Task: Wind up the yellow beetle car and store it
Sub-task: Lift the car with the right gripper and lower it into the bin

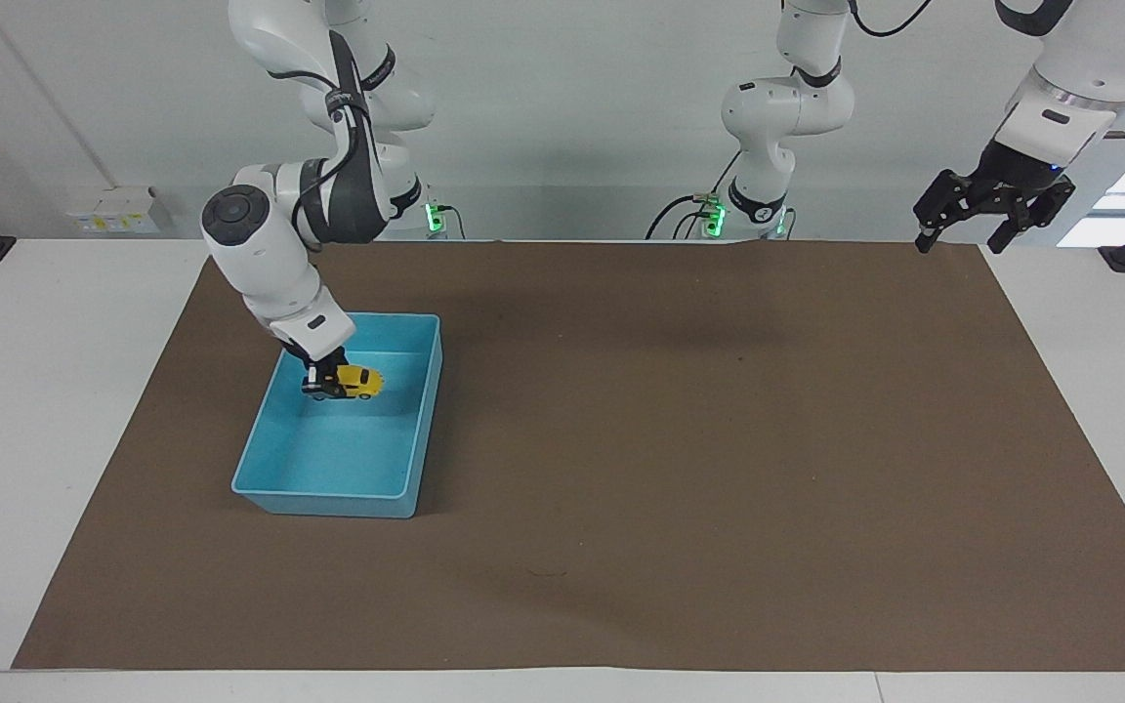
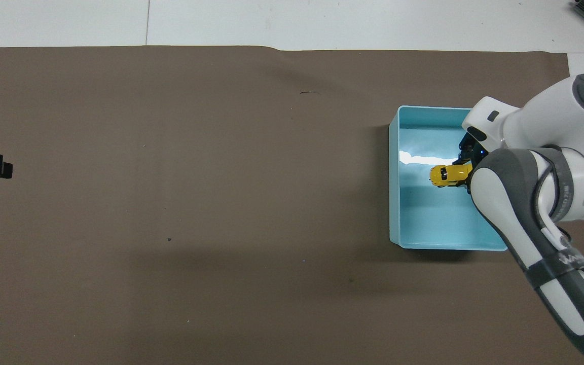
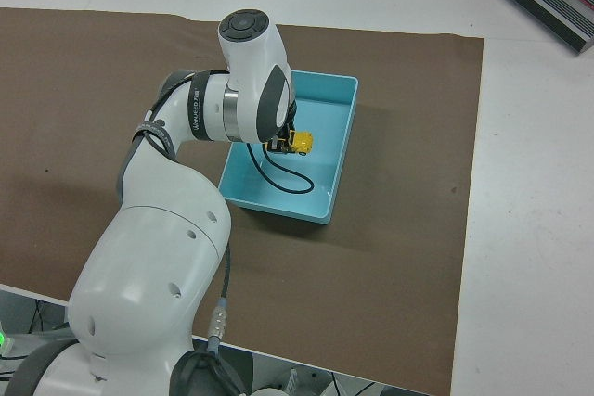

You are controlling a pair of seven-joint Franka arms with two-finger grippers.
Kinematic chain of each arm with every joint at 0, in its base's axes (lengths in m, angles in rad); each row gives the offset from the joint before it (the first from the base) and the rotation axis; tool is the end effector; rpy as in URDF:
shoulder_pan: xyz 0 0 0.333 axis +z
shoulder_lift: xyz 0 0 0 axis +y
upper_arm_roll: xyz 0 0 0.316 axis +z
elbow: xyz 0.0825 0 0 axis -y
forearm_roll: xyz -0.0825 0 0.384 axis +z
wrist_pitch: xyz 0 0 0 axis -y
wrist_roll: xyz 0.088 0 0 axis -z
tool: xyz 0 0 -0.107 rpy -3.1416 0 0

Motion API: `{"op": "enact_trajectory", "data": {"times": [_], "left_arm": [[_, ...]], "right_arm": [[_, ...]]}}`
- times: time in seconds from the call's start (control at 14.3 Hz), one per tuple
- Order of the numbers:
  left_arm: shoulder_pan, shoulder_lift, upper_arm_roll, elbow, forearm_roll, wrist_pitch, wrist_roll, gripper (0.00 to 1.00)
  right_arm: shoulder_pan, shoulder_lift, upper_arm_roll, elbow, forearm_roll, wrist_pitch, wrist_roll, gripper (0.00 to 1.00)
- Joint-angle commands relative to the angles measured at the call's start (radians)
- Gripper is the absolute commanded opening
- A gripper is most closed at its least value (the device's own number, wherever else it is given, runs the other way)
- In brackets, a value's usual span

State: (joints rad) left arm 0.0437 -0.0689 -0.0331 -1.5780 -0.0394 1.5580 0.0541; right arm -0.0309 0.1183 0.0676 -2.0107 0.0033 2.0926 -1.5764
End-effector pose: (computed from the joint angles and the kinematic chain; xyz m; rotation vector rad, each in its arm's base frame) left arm 0.5319 0.0007 0.6574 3.1043 -0.0698 0.0777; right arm 0.5723 0.0204 0.3937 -2.1534 -2.2419 0.0286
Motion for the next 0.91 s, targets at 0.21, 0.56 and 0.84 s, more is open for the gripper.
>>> {"op": "enact_trajectory", "data": {"times": [0.21,0.56,0.84], "left_arm": [[0.015,-0.009,-0.007,0.006,-0.010,-0.013,0.009,1.00],[0.015,-0.009,-0.007,0.006,-0.010,-0.013,0.007,1.00],[0.015,-0.009,-0.007,0.006,-0.010,-0.013,0.007,1.00]], "right_arm": [[-0.027,-0.014,0.008,-0.108,-0.017,0.125,-0.027,0.00],[-0.021,0.026,0.009,-0.144,-0.017,0.236,-0.028,0.00],[-0.021,0.061,0.008,-0.145,-0.017,0.273,-0.025,0.00]]}}
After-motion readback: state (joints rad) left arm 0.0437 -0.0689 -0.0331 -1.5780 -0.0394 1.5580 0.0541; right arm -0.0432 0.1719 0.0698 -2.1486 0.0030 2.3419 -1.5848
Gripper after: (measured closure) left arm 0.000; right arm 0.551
